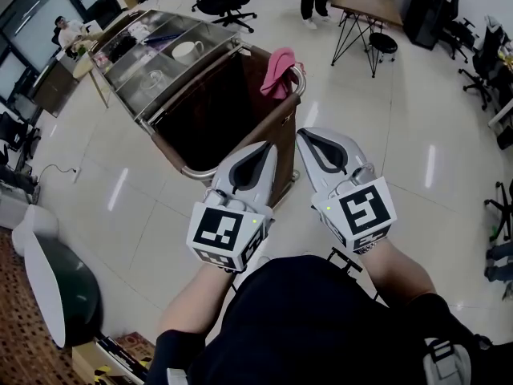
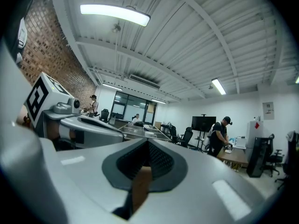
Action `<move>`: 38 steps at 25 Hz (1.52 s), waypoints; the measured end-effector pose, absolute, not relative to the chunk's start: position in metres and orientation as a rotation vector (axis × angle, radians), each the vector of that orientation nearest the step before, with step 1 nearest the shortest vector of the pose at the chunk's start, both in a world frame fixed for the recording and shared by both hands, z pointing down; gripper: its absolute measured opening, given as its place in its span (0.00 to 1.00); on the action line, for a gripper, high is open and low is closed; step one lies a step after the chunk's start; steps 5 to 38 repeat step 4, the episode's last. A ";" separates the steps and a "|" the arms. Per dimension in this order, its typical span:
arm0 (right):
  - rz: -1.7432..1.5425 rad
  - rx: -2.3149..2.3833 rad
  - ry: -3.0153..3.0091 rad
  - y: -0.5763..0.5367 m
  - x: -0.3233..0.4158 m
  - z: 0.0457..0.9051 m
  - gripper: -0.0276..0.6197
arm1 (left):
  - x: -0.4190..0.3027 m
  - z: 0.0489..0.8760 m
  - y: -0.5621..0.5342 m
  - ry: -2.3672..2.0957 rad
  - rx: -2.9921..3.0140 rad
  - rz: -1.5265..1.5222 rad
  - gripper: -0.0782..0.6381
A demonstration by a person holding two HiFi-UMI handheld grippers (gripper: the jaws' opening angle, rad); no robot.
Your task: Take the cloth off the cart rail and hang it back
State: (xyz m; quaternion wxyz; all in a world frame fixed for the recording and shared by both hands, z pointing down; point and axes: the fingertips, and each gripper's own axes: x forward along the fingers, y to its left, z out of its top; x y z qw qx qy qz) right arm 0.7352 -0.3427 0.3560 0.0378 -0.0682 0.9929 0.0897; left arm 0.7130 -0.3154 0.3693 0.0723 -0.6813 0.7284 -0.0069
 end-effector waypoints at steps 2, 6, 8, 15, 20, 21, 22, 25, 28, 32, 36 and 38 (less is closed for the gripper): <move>0.195 -0.242 3.124 -0.332 0.740 0.373 0.04 | 0.715 0.379 -0.307 2.194 -2.045 -0.015 0.11; 0.128 -0.266 3.184 -0.326 0.745 0.386 0.04 | 0.717 0.384 -0.301 2.195 -2.041 -0.016 0.11; 0.128 -0.266 3.184 -0.326 0.745 0.386 0.04 | 0.717 0.384 -0.301 2.195 -2.041 -0.016 0.11; 0.128 -0.266 3.184 -0.326 0.745 0.386 0.04 | 0.717 0.384 -0.301 2.195 -2.041 -0.016 0.11; 0.128 -0.266 3.184 -0.326 0.745 0.386 0.04 | 0.717 0.384 -0.301 2.195 -2.041 -0.016 0.11; 0.128 -0.266 3.184 -0.326 0.745 0.386 0.04 | 0.717 0.384 -0.301 2.195 -2.041 -0.016 0.11; 0.128 -0.266 3.184 -0.326 0.745 0.386 0.04 | 0.717 0.384 -0.301 2.195 -2.041 -0.016 0.11; 0.128 -0.266 3.184 -0.326 0.745 0.386 0.04 | 0.717 0.384 -0.301 2.195 -2.041 -0.016 0.11; 0.128 -0.266 3.184 -0.326 0.745 0.386 0.04 | 0.717 0.384 -0.301 2.195 -2.041 -0.016 0.11; 0.128 -0.266 3.184 -0.326 0.745 0.386 0.04 | 0.717 0.384 -0.301 2.195 -2.041 -0.016 0.11; 0.128 -0.266 3.184 -0.326 0.745 0.386 0.04 | 0.717 0.384 -0.301 2.195 -2.041 -0.016 0.11; 0.128 -0.266 3.184 -0.326 0.745 0.386 0.04 | 0.717 0.384 -0.301 2.195 -2.041 -0.016 0.11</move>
